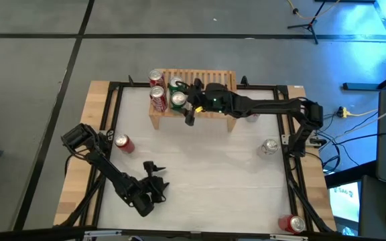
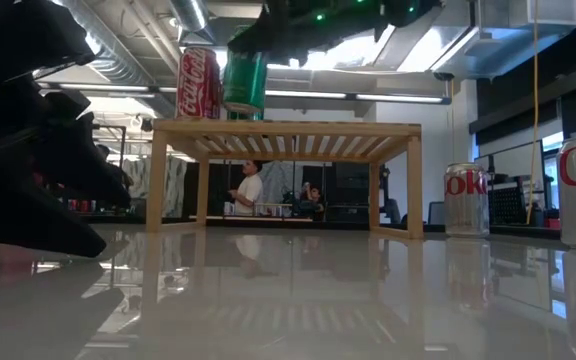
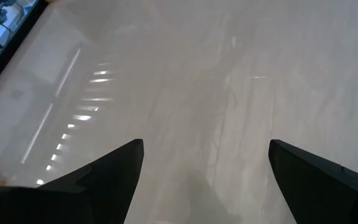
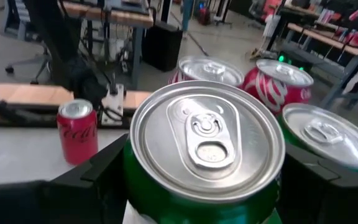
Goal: Place canned beverage on shelf
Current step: Put the green soda can on the shelf aligned with the other green soda can
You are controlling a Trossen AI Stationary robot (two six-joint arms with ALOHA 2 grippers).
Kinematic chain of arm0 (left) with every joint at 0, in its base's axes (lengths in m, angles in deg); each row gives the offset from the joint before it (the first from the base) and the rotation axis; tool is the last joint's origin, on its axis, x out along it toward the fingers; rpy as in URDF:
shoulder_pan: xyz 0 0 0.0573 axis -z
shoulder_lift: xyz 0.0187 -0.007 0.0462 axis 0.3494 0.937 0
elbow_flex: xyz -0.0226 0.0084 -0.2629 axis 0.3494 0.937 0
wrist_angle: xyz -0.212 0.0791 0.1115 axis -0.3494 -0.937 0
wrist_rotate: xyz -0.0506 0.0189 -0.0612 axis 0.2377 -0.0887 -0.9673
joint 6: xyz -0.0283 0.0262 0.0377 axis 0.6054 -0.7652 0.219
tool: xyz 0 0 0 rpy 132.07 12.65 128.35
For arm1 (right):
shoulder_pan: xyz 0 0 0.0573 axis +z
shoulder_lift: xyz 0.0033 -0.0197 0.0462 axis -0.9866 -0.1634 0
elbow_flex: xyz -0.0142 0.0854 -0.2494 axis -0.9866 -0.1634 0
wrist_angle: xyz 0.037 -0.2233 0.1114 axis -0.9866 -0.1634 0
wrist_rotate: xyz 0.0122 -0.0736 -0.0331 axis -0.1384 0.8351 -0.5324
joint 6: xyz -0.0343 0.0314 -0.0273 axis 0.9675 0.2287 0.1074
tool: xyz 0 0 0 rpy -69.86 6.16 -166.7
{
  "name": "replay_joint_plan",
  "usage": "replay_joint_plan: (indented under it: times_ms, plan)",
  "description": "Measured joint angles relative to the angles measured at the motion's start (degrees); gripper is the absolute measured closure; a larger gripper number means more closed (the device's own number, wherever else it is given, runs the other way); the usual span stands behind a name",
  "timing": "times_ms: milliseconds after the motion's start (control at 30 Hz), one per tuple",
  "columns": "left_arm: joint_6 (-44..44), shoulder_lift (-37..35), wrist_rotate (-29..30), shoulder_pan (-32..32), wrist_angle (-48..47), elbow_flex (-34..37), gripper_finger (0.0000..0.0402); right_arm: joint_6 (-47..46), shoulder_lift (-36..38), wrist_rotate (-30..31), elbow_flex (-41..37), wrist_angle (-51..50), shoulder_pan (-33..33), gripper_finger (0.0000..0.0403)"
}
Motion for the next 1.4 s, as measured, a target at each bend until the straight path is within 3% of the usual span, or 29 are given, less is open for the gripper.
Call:
replay_joint_plan:
  times_ms: [433, 733, 1400]
  plan:
    - [-0.02, 0.00, 0.00, 0.00, -0.08, 0.02, 0.0065, -0.27, -1.24, 1.96, 0.02, 0.95, 0.00, 0.0115]
    - [-0.04, 0.00, 0.02, 0.00, -0.07, 0.02, 0.0065, 1.32, -2.07, 2.07, 0.02, 1.31, 0.00, 0.0079]
    - [-0.02, 0.02, 0.00, 0.00, -0.07, 0.02, 0.0065, 2.95, -2.84, 3.56, 0.07, 2.51, 0.00, 0.0073]
